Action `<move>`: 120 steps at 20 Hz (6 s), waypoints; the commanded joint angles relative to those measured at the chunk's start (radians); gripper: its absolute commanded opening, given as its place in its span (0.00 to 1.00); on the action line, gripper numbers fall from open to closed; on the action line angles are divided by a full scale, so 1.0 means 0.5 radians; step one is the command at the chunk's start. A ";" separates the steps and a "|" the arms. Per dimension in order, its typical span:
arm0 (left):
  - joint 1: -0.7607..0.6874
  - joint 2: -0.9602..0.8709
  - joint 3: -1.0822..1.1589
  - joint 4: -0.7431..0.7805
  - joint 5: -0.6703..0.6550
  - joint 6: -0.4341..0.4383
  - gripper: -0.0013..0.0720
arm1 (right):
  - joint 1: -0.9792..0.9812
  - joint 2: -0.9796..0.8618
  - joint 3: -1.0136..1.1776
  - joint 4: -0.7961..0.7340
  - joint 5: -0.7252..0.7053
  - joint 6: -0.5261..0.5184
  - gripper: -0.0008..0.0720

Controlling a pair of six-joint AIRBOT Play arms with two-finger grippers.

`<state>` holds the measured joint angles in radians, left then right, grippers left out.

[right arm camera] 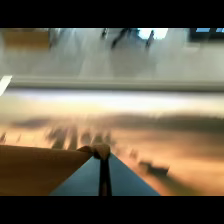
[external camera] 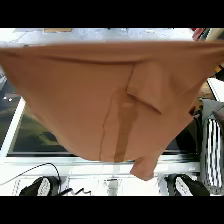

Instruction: Fold the clothes and pants, and hang the long-sleeved shirts on hangers.

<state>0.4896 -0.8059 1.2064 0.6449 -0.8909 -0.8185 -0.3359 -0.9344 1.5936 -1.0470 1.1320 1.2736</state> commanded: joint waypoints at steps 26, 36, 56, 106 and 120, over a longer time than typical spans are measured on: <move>-0.906 -1.512 -0.190 0.362 -0.304 -0.824 0.05 | 0.156 -1.359 0.006 -1.062 0.121 0.349 0.03; -0.828 -1.565 0.004 0.295 -0.395 -0.681 0.97 | 0.130 -1.329 0.008 -1.158 0.417 0.384 0.62; -0.226 -0.967 -0.077 0.687 -0.847 -0.585 0.66 | -0.579 -0.519 -2.038 -0.116 0.396 -0.151 0.52; -0.466 -0.636 -0.801 0.048 -0.397 -0.206 0.05 | -0.169 0.682 -1.976 0.622 -0.312 -0.242 0.03; -1.121 -1.168 -0.822 -0.105 1.212 -0.595 0.05 | 0.252 -1.019 -1.237 0.631 -1.292 0.004 0.03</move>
<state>-0.0528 -1.3487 0.7959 0.5930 -0.4286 -1.0756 -0.2195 -1.2930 0.8833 -0.7322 0.5003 1.2488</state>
